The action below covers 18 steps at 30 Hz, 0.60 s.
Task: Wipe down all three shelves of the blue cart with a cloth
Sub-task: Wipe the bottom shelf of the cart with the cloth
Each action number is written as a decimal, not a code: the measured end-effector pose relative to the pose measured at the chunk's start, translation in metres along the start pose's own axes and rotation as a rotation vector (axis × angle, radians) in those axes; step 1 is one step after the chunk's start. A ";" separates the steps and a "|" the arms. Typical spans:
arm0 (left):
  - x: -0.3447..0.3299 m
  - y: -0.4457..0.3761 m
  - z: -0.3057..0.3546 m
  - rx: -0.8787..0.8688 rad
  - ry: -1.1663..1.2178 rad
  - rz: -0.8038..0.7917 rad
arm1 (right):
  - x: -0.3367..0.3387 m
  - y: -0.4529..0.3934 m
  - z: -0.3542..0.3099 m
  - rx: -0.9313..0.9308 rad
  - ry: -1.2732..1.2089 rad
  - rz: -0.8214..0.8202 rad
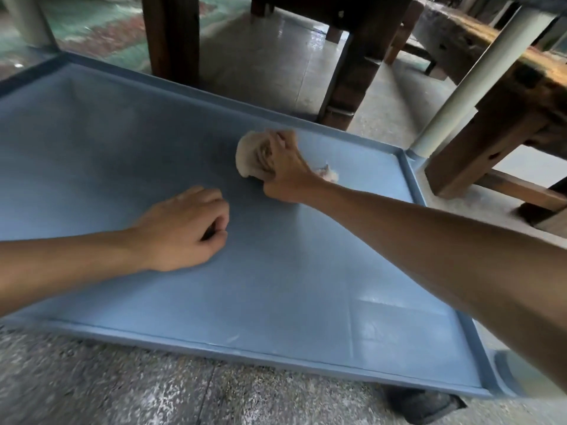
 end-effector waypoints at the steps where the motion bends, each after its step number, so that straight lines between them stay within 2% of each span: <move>1: 0.004 0.002 -0.004 0.061 0.074 0.039 | -0.012 0.007 -0.023 0.081 -0.007 -0.026; 4: 0.029 0.014 -0.021 0.227 0.238 0.254 | -0.031 0.038 -0.079 0.308 -0.010 -0.072; 7: 0.057 0.030 -0.024 0.224 0.237 0.383 | -0.034 0.069 -0.106 0.401 -0.083 -0.150; 9: 0.070 0.034 -0.025 0.202 0.236 0.374 | -0.031 0.093 -0.118 0.478 -0.107 -0.223; 13: 0.078 0.029 -0.020 0.117 0.148 0.256 | -0.030 0.144 -0.140 0.608 -0.153 -0.423; 16: 0.068 0.023 -0.009 0.047 0.087 0.164 | -0.028 0.173 -0.136 0.592 -0.160 -0.525; 18: 0.057 0.015 0.008 -0.034 0.058 0.121 | -0.019 0.187 -0.119 0.507 -0.147 -0.537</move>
Point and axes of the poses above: each hand's wrist, its own y-axis away from the middle knuckle, its own x-axis out of the back of the hand, z = x × y, the point moved 8 cm from there along -y, towards the middle knuckle, and after that the axes turned 2 degrees about y, right-handed, at the moved point
